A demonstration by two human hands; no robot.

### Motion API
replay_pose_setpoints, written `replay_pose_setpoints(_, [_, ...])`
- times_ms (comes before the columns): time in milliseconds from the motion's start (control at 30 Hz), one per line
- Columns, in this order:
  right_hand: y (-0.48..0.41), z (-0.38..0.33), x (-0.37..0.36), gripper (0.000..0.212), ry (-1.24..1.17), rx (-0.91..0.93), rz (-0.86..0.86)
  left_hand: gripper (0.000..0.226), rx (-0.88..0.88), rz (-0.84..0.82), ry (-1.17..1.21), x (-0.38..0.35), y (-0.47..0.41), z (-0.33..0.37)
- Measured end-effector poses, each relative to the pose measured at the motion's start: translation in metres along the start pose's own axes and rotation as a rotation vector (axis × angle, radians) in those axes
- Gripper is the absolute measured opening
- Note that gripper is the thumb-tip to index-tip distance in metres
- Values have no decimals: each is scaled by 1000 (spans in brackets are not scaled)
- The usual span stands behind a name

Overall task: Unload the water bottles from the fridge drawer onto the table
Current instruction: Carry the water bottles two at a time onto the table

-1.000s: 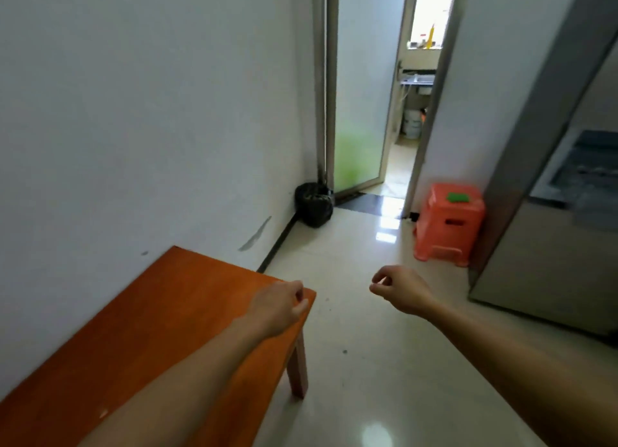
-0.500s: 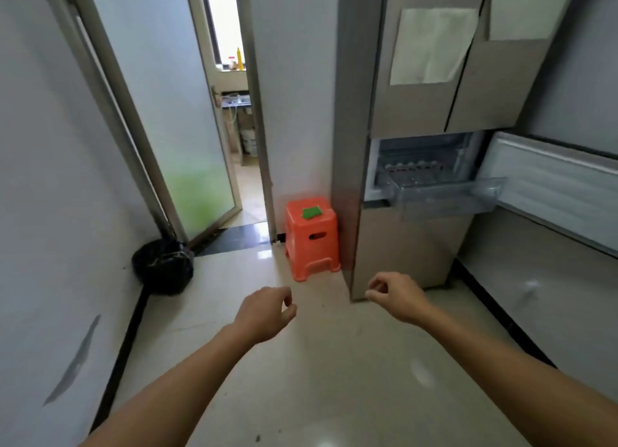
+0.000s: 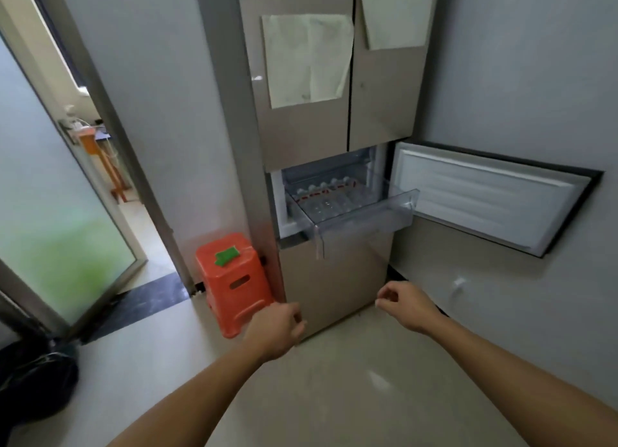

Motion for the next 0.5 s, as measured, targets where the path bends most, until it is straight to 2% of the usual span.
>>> replay_pose_setpoints(267, [-145, 10, 45, 20, -29, 28, -10, 19, 24, 42, 40, 20, -141, -2])
replay_pose_setpoints(500, [-247, 5, 51, 16, -56, 61, -43, 19, 57, 15, 70, 15, -234, -28])
Point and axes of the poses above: each hand's wrist, its own y-axis away from the middle knuckle, its own x-axis out of the back of the hand, z = x × y, the point moved 10 cm from there along -y, towards the middle knuckle, and after that the axes turned 2 degrees about -z, right-handed, at the moved point
